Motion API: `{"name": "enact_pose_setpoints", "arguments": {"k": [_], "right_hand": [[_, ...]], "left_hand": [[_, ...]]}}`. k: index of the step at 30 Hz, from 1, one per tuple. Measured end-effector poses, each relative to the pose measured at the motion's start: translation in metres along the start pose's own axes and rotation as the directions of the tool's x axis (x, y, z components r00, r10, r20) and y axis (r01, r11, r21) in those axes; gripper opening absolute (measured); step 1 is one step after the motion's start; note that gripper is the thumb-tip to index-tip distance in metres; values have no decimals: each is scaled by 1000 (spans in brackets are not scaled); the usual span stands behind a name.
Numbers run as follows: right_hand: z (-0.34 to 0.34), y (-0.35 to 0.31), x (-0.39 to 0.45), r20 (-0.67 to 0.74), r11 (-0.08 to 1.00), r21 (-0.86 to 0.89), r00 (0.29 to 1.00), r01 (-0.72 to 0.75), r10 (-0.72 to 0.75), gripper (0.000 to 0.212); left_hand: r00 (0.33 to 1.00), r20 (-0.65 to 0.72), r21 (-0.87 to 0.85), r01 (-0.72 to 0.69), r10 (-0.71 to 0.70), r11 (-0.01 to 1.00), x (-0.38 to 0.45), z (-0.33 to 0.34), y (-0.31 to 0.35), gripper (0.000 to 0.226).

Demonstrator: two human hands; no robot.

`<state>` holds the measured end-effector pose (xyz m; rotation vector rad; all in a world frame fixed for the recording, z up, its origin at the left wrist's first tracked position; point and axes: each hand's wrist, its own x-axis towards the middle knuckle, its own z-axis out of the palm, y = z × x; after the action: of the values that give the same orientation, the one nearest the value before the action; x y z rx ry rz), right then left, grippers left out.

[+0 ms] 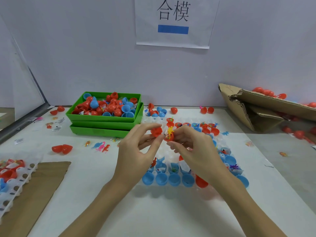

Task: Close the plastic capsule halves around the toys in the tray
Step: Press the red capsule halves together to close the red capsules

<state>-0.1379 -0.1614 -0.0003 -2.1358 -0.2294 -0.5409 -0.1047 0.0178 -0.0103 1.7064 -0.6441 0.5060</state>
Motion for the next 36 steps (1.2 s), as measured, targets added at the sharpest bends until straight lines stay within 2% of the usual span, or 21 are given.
{"name": "enact_pose_setpoints", "arguments": {"k": [8, 12, 15, 24, 29, 32, 36], "right_hand": [[5, -1, -2, 24, 998, -56, 999, 27, -25, 21], [7, -3, -1, 42, 997, -63, 999, 38, -35, 36], [8, -2, -1, 56, 996, -84, 998, 41, -36, 35], [7, -3, -3, 37, 992, -105, 997, 74, -70, 34], [10, -2, -3, -11, 1000, -6, 1000, 27, -27, 31], [10, -2, -4, 9, 1000, 27, 1000, 1, -1, 24], [11, -3, -4, 17, 1000, 28, 1000, -4, 3, 27]], "left_hand": [[996, 0, 1, 85, -85, 996, 0, 1, 0, 23], [985, 71, -73, 164, -159, 984, 3, -2, -2, 25], [972, 143, -86, 200, -187, 976, 4, -4, -4, 29], [954, 197, -104, 249, -225, 963, 3, -4, -5, 32], [967, 173, -97, 208, -189, 973, 4, -4, -6, 20], [969, 142, -105, 215, -200, 971, 4, -5, -7, 11], [968, 121, -106, 233, -220, 967, 6, -6, -8, 9]]}}
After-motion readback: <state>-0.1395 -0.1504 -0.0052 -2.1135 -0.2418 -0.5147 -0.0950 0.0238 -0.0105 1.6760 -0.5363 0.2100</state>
